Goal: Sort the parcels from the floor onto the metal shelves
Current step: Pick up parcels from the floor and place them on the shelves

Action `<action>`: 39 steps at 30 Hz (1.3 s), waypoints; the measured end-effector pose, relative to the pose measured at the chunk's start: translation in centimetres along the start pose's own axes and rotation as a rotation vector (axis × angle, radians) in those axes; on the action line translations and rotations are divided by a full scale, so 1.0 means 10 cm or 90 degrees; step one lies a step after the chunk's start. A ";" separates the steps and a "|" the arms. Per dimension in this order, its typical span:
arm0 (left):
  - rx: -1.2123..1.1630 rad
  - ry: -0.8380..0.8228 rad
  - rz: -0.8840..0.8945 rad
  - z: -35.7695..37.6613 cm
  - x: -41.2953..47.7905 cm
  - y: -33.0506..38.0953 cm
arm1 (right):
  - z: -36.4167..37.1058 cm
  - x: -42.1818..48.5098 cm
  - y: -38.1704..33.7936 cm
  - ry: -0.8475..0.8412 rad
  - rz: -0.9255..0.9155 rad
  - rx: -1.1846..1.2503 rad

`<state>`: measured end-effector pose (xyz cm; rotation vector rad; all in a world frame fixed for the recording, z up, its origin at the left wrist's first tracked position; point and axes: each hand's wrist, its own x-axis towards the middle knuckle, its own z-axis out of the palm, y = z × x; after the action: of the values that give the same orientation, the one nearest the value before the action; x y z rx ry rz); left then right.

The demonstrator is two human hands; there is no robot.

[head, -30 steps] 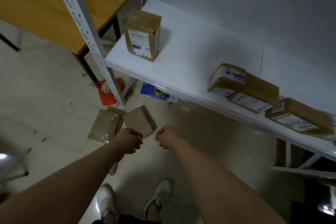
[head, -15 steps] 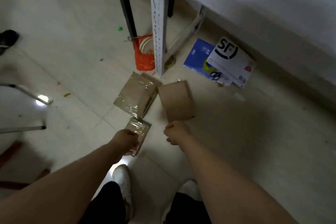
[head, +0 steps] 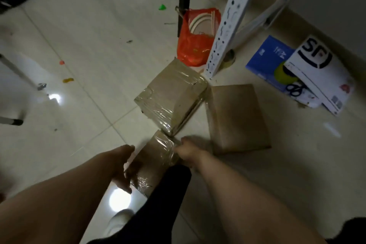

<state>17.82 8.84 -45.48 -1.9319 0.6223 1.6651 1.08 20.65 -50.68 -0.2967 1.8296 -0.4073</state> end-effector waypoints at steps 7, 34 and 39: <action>0.027 0.077 0.107 -0.48 -0.42 0.12 | -0.20 -0.59 -0.23 -0.142 0.045 0.201; 0.227 -0.178 1.030 1.05 -2.22 0.59 | -2.16 -2.06 -0.11 0.188 -0.278 0.757; 0.034 -0.335 0.821 1.05 -2.19 0.62 | -2.27 -2.15 -0.16 0.191 -0.525 0.757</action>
<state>2.77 11.17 -25.59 -0.8527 1.8458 2.6396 -14.47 30.69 -25.36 -0.1276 1.3532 -2.0695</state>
